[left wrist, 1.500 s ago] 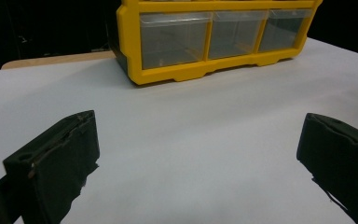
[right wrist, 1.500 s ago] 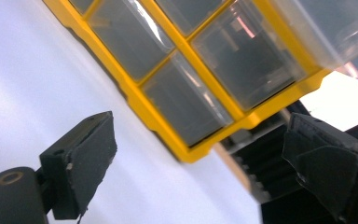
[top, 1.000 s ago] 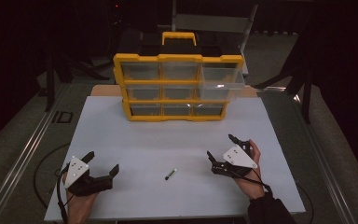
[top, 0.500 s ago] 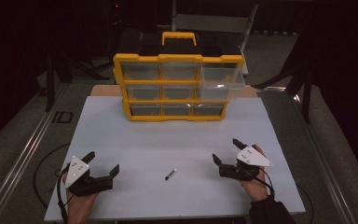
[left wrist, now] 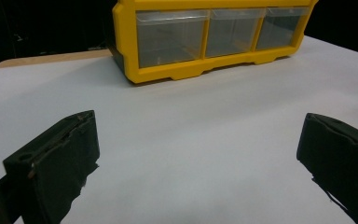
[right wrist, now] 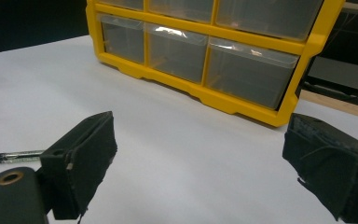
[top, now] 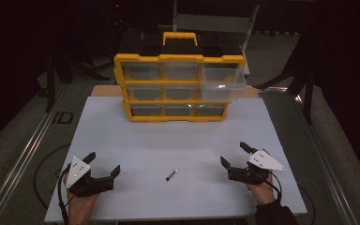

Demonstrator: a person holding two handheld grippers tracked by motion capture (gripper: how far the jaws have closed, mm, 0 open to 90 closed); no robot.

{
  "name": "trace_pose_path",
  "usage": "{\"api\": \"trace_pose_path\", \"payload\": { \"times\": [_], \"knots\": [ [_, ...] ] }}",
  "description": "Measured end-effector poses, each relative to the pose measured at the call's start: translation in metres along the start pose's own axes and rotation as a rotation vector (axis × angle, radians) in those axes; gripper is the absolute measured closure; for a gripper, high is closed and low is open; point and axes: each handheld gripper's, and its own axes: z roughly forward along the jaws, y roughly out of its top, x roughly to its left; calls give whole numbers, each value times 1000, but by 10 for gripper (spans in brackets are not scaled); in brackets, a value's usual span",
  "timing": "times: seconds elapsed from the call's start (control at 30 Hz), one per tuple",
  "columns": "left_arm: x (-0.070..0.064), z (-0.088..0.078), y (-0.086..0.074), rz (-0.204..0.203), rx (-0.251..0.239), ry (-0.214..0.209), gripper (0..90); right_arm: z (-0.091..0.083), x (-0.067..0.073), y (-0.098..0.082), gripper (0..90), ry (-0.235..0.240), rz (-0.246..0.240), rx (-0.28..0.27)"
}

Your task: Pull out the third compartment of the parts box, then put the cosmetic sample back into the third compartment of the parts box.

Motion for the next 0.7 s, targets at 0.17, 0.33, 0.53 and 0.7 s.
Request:
{"api": "trace_pose_path", "payload": {
  "times": [0.17,0.33,0.53,0.7],
  "knots": [
    [0,0,0,-4,1,-1,0,-1,-1,-1,93,-6,-3,-1],
    [0,0,0,-3,-1,-3,0,-3,-2,-3,93,-2,-1,-6],
    [-2,0,6,-1,9,11,0,-9,-4,-7,93,-6,10,-20],
    [-4,2,17,2,31,-13,0,-14,-7,-9,93,0,38,-51]
  ]
}}
